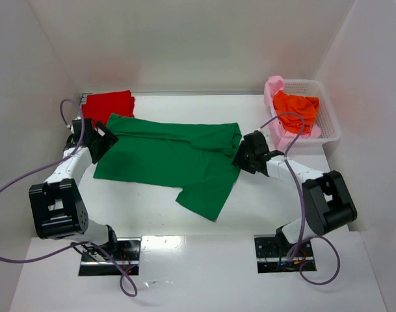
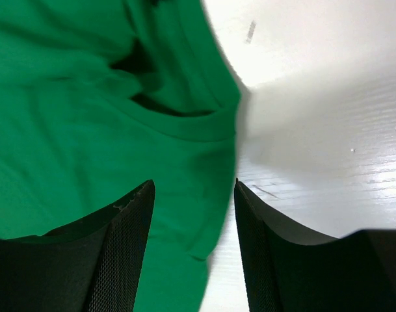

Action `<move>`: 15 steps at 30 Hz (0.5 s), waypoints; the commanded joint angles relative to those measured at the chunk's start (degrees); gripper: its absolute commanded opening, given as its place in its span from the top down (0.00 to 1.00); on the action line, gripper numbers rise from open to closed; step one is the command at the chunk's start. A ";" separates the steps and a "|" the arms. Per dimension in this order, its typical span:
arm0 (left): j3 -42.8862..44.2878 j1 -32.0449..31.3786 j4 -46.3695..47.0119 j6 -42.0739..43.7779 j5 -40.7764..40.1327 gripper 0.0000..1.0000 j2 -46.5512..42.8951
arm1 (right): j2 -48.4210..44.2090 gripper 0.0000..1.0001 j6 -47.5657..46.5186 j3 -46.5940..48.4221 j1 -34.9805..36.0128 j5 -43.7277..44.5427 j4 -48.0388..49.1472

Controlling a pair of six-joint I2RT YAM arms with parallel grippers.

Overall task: Fold and stack the t-shirts
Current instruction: Fold the flattened tshirt in 1/3 of the way

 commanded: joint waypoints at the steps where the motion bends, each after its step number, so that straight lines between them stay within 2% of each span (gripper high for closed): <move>1: -1.65 0.30 -1.03 -1.33 -0.31 0.04 -3.36 | 2.52 0.43 -0.13 1.98 0.47 1.96 0.07; 6: -2.37 0.30 -0.74 -0.43 1.64 0.05 -4.70 | 4.87 0.48 -0.13 3.37 0.47 3.59 -0.92; 10: -0.92 0.30 -0.94 1.15 2.17 0.05 -4.70 | 7.52 0.60 -0.79 5.34 0.47 3.59 -0.92; 13: 0.17 0.30 -1.55 1.64 2.17 0.05 -4.70 | 11.11 0.74 -1.27 8.51 0.47 4.11 -1.61; 15: 0.18 0.30 -1.56 2.10 2.17 0.05 -4.70 | 11.66 0.79 -1.27 9.36 0.47 4.70 -2.15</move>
